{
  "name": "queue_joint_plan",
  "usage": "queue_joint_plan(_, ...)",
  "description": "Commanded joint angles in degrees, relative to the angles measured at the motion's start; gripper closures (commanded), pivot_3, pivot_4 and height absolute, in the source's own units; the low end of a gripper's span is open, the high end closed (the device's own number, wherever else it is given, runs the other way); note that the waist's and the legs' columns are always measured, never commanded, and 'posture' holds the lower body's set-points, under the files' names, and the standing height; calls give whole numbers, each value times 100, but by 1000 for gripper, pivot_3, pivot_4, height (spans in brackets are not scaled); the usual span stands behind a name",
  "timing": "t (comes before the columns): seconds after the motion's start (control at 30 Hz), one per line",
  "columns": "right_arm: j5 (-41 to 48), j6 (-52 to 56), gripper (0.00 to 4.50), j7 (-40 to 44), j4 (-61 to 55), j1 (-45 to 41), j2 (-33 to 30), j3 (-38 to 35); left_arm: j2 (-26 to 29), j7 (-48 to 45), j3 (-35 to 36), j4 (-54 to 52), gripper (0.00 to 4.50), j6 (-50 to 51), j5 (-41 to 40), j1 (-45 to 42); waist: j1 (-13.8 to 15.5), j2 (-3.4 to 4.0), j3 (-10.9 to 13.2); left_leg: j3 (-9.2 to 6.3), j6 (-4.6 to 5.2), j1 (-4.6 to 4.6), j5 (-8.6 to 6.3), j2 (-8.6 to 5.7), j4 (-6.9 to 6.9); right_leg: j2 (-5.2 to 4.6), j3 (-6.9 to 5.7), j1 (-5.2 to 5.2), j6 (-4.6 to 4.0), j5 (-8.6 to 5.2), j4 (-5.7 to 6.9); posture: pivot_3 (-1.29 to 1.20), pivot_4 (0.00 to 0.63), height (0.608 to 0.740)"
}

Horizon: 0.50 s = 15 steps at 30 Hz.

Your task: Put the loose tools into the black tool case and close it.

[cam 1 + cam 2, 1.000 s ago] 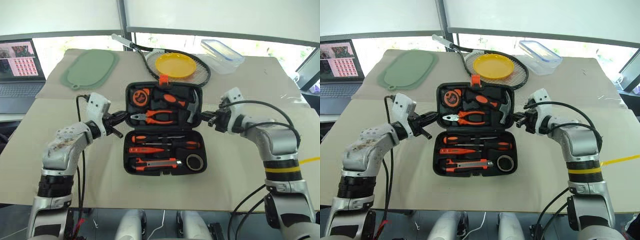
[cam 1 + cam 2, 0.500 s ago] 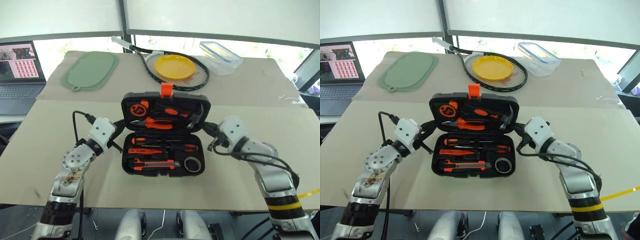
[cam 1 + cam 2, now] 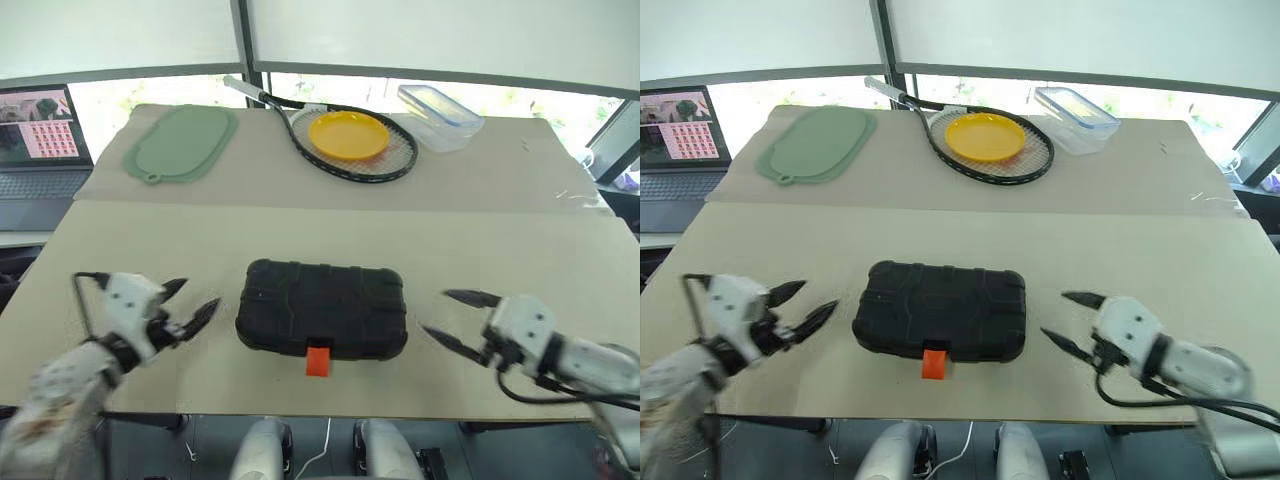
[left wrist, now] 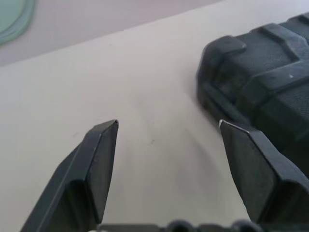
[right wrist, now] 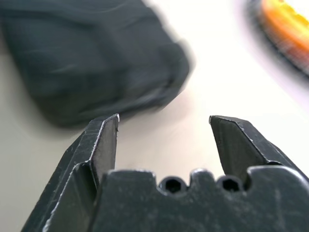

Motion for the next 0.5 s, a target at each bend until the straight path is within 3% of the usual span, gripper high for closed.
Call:
queue_joint_plan(0.03, 1042, 634, 1421, 827, -557, 421, -367, -348, 493, -417, 136, 516, 1024, 338, -319, -359, 47, 2, -1, 1, -2, 5, 1, 3, 1, 4, -1, 2, -3, -1, 0, 0, 150, 738)
queue_joint_plan(0.17, 767, 524, 2547, 1492, -466, 320, -745, 606, 1051, -1364, -1648, 2284, 2163, -741, 833, -2071, 165, -5, -2, 6, -13, 53, 5, -6, 2, 17, -12, 16, -13, -50, 0, 0, 150, 738)
queue_joint_plan(0.3, 580, 550, 3922, 1430, -239, -296, -580, 1239, 880, -1821, -2660, 3306, 3584, -1541, 1553, -3200, 146, -18, -6, 18, -13, 26, 4, 4, 1, 11, -1, 21, -53, -13, -10, 0, 150, 738)
queue_joint_plan(0.37, 460, 560, 4494, 1360, -112, -680, -401, 1584, 604, -1979, -3157, 3873, 4229, -1941, 1903, -3824, 128, -24, -9, 23, -12, 1, 1, 0, 2, 16, 9, -5, -11, 11, -6, 0, 150, 738)
queue_joint_plan(0.4, 394, 535, 4500, 1335, -15, -844, -307, 1722, 448, -2022, -3367, 4149, 4450, -2140, 2075, -4104, 131, -25, -8, 19, -12, -9, 1, -9, 5, 22, 6, -9, -9, 12, -5, 0, 150, 738)
queue_joint_plan(0.5, 211, 470, 4500, 1287, 217, -1157, -128, 1950, 119, -2102, -3751, 4774, 4450, -2591, 2474, -4625, 142, -26, -8, 35, -15, -25, 3, -18, 11, 24, -5, -18, -8, 11, 0, 0, 150, 738)
